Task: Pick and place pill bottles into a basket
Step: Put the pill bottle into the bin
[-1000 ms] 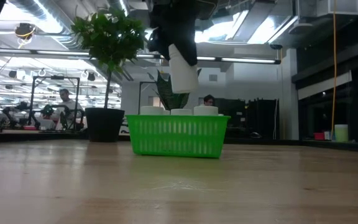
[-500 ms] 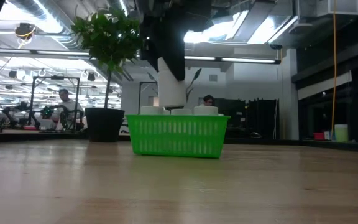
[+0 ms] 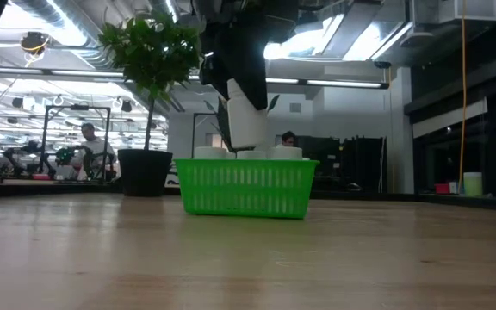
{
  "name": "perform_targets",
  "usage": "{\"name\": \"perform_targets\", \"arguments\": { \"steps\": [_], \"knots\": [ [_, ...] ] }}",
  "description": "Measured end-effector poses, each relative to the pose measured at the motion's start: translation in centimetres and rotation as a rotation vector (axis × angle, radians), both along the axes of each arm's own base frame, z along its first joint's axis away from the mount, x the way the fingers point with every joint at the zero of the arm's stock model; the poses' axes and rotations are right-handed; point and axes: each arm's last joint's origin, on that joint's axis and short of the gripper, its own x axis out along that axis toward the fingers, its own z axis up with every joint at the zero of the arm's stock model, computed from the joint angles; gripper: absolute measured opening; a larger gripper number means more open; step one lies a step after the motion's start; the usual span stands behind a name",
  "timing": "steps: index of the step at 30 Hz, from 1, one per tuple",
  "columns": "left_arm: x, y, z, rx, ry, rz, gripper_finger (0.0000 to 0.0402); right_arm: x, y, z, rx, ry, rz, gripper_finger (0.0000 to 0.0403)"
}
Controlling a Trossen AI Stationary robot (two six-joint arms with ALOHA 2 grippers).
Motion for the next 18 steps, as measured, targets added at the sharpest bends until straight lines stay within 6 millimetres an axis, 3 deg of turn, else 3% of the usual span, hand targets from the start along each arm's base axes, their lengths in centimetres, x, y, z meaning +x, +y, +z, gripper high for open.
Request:
{"name": "perform_targets", "arguments": {
  "steps": [18],
  "knots": [
    [0.04,0.21,0.00,0.010,-0.002,0.001,0.0177,0.00,0.00,-0.01,0.000,0.000,0.000,0.0233]
  ]
}}
